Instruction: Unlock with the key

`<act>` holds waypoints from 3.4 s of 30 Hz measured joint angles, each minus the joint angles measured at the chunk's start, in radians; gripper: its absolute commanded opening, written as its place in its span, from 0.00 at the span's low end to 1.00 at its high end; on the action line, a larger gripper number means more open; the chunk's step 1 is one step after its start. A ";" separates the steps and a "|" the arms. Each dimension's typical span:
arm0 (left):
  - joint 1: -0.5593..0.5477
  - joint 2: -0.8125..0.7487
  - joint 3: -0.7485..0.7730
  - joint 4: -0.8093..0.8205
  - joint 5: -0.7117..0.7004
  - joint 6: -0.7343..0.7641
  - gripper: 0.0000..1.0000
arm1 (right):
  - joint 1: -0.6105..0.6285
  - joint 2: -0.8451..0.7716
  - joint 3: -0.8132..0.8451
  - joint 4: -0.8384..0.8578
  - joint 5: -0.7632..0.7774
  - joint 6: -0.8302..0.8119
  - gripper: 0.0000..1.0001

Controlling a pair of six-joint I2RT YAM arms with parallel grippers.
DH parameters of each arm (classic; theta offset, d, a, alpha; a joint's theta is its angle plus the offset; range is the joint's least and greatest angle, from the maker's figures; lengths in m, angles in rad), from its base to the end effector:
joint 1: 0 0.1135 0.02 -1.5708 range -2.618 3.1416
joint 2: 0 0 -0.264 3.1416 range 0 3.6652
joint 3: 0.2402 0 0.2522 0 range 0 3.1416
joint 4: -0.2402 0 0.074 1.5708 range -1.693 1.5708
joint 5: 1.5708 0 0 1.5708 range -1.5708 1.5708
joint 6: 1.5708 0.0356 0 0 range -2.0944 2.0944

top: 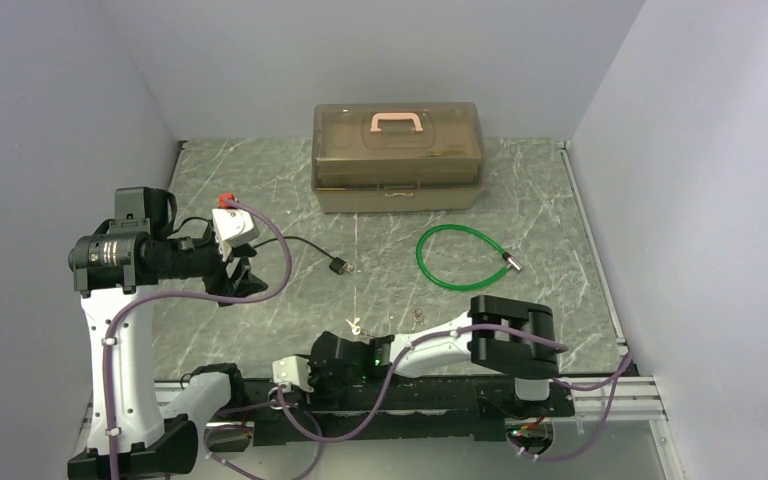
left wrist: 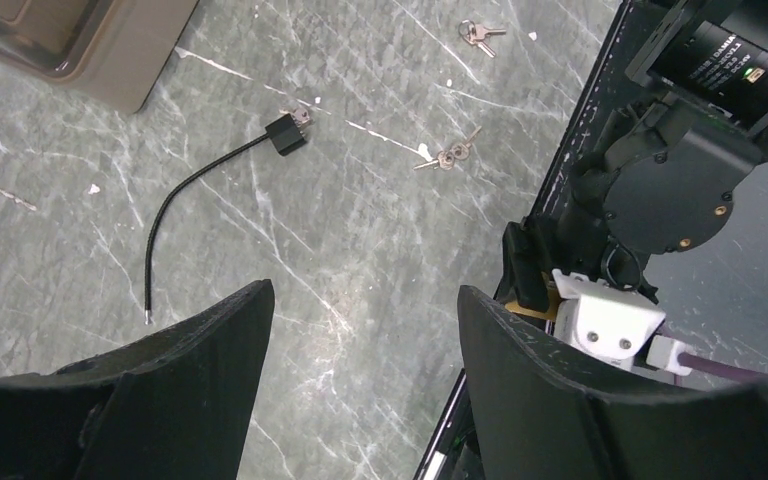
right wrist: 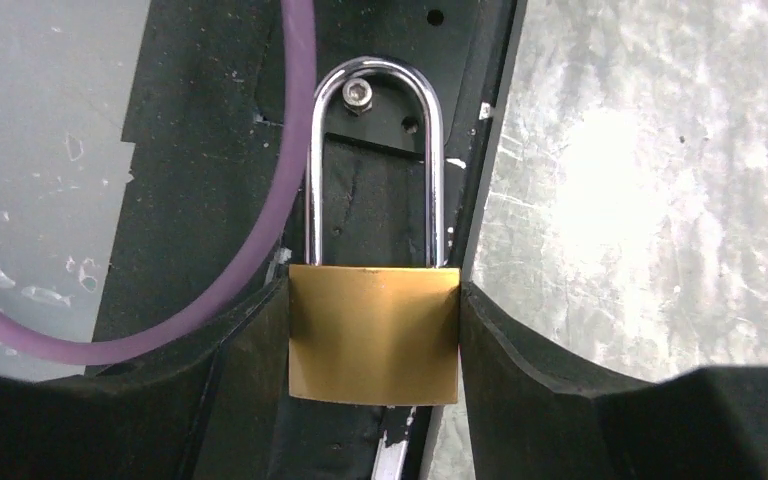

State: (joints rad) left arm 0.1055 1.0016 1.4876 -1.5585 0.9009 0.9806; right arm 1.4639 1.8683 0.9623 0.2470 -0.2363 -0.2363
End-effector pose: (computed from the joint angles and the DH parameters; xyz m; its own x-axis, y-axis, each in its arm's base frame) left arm 0.1145 -0.0159 0.4189 -0.2309 0.4943 -0.8381 0.8967 0.4424 0.0139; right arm 0.0324 0.3803 0.1436 0.1674 -0.5731 -0.8022 -0.9743 -0.2206 -0.0457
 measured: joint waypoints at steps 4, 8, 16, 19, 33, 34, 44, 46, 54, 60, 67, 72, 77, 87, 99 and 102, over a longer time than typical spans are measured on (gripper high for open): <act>0.000 0.004 0.002 0.000 0.012 0.000 0.73 | 0.006 -0.042 -0.043 0.033 0.041 -0.004 0.42; 0.000 0.004 0.003 0.000 0.029 0.000 0.72 | -0.073 -0.068 -0.062 0.034 0.060 0.011 0.42; 0.000 -0.024 -0.067 0.005 0.048 0.061 0.76 | -0.282 -0.040 -0.039 0.056 0.049 0.092 0.41; -0.008 -0.063 -0.143 0.003 0.041 0.133 0.79 | -0.297 -0.018 -0.026 0.067 0.012 0.139 0.40; -0.147 -0.383 -0.463 0.028 -0.166 0.628 0.99 | -0.465 -0.015 0.010 0.174 -0.315 0.531 0.40; -0.147 -0.408 -0.482 0.047 -0.166 0.658 1.00 | -0.470 -0.015 0.016 0.176 -0.331 0.552 0.40; -0.163 -0.459 -0.625 0.198 -0.165 0.885 0.99 | -0.481 -0.021 0.071 0.228 -0.465 0.717 0.40; -0.192 -0.423 -0.626 0.218 -0.166 0.883 0.94 | -0.482 -0.027 0.071 0.240 -0.479 0.739 0.40; -0.461 -0.285 -0.600 0.297 -0.221 0.738 0.85 | -0.482 -0.038 0.078 0.315 -0.521 0.814 0.41; -0.529 -0.219 -0.558 0.350 -0.263 0.616 0.79 | -0.491 -0.052 0.074 0.327 -0.543 0.836 0.41; -0.536 -0.218 -0.555 0.426 -0.261 0.495 0.77 | -0.499 -0.140 0.021 0.451 -0.564 0.895 0.42; -0.542 -0.260 -0.546 0.449 -0.236 0.428 0.62 | -0.511 -0.168 -0.014 0.547 -0.589 0.953 0.42; -0.594 -0.249 -0.487 0.446 -0.215 0.359 0.46 | -0.513 -0.168 -0.016 0.635 -0.625 1.023 0.42; -0.681 -0.225 -0.444 0.434 -0.238 0.298 0.00 | -0.514 -0.145 -0.013 0.703 -0.691 1.093 0.49; -0.700 -0.285 -0.509 0.567 -0.324 0.207 0.00 | -0.542 -0.235 -0.040 0.572 -0.633 0.997 0.50; -0.700 -0.317 -0.519 0.603 -0.342 0.174 0.09 | -0.546 -0.240 -0.040 0.594 -0.635 1.012 0.47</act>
State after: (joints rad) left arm -0.5949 0.6849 0.9684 -0.9550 0.5591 1.1549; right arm 0.9184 1.6287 0.9226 0.8413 -0.8711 0.7753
